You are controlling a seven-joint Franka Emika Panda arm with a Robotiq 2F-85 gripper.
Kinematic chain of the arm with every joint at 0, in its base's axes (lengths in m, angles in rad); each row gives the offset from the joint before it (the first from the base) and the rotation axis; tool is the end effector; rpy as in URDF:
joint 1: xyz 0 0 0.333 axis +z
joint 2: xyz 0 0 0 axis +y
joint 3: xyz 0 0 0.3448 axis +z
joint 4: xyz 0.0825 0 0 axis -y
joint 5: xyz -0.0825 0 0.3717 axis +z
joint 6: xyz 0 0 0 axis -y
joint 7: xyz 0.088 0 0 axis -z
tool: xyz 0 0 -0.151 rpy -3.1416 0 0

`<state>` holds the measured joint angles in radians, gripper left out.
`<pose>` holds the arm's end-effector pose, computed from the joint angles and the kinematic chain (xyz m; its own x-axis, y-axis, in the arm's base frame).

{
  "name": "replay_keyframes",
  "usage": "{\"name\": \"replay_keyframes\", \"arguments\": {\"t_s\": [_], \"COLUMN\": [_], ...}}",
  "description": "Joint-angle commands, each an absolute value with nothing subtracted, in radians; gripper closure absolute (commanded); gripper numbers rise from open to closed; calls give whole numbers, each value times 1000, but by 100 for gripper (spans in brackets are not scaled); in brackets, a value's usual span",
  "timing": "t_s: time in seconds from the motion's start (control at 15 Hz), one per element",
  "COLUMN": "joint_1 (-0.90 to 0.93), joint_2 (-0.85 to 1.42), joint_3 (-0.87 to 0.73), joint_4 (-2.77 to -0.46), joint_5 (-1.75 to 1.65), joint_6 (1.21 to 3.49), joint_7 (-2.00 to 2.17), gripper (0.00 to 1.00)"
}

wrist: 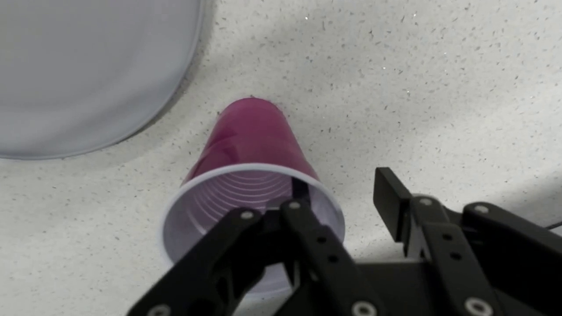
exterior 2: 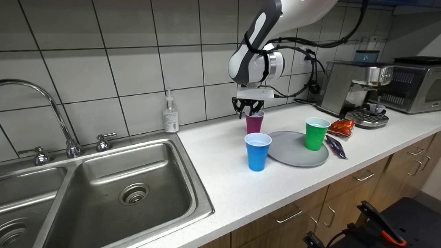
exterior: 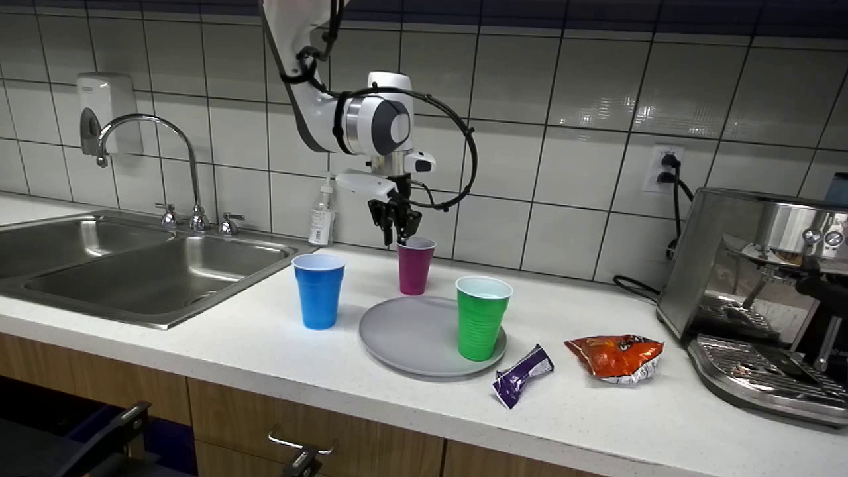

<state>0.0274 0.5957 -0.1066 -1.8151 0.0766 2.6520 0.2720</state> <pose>0.6914 -0.0491 0.2268 0.8965 -0.3747 0.2366 -0.3721 -0.9264 -0.0573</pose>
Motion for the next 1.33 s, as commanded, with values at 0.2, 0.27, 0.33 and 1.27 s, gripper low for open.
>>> {"name": "replay_keyframes", "arguments": {"t_s": [0.2, 0.27, 0.33, 1.27], "joint_1": [33, 32, 31, 25], "joint_2": [606, 605, 605, 530], "joint_3": [-116, -117, -120, -116], "joint_4": [-1784, -1783, -1780, -1840], "joint_5": [68, 68, 67, 73], "joint_6": [2622, 2622, 2622, 2639], "joint_7": [295, 295, 295, 276], "gripper": [100, 100, 99, 99]}}
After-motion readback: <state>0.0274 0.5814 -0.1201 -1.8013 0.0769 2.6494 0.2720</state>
